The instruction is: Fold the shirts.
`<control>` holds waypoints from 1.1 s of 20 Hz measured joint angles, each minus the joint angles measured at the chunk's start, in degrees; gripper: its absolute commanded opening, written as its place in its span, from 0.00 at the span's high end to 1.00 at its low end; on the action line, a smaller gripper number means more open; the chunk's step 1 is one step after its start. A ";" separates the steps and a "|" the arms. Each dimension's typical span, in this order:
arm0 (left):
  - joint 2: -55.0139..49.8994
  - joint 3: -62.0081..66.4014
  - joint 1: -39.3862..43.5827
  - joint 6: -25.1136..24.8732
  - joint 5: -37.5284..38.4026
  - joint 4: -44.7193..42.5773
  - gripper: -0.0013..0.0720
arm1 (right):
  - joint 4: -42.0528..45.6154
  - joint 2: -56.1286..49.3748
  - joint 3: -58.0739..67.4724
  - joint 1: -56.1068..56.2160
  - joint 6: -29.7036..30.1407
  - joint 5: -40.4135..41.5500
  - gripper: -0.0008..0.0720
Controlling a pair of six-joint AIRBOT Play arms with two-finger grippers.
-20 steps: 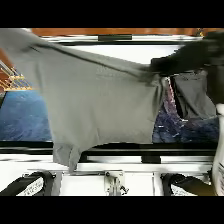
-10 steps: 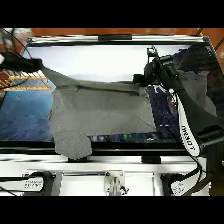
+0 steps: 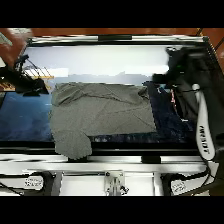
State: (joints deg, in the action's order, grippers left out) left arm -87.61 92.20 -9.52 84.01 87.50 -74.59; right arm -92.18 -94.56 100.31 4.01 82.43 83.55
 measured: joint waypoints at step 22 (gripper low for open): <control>11.37 -48.54 -21.88 -22.21 -8.74 17.44 0.26 | -21.49 10.71 -24.92 -16.48 11.41 3.23 0.29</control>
State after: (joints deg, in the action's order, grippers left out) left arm -76.25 43.66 -31.40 61.80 78.76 -57.14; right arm -113.67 -83.85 75.40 -12.47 93.84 86.78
